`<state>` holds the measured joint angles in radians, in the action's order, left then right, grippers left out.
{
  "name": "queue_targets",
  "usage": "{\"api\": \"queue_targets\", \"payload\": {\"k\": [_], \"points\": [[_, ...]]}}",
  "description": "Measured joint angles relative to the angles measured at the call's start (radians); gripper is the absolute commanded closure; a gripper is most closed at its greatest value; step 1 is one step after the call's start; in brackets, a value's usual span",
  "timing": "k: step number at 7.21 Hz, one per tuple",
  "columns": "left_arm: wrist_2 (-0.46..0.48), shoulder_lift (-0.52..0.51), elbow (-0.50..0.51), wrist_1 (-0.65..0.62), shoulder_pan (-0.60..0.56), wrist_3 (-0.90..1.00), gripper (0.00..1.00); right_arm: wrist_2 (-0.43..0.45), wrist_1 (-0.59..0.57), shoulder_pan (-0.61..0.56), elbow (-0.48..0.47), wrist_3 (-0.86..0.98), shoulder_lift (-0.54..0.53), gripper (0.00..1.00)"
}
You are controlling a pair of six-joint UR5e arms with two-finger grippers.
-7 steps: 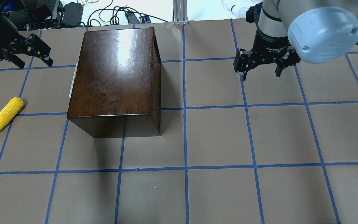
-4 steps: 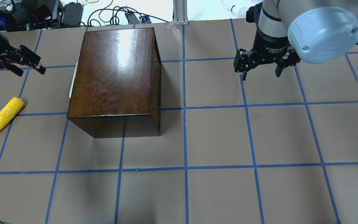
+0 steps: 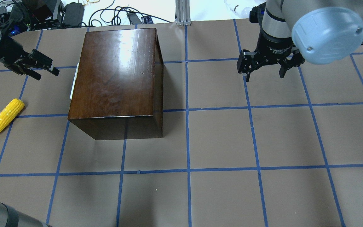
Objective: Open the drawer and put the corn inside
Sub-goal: 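Move the left gripper to the white drawer handle on the cabinet side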
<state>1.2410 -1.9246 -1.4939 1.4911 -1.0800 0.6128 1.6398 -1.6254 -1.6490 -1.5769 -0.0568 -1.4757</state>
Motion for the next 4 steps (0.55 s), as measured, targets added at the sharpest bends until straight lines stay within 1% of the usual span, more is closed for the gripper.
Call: {"api": "queue_targets", "payload": {"k": [2,4], "points": [[-0.062,-0.043,-0.001,-0.013,-0.002,-0.008,0.00,0.000,0.000,0.000,0.000,0.000,0.000,0.00],[-0.081,-0.072,-0.002,-0.016,-0.008,-0.009,0.00,0.000,-0.001,0.000,0.000,0.000,0.000,0.00]]}}
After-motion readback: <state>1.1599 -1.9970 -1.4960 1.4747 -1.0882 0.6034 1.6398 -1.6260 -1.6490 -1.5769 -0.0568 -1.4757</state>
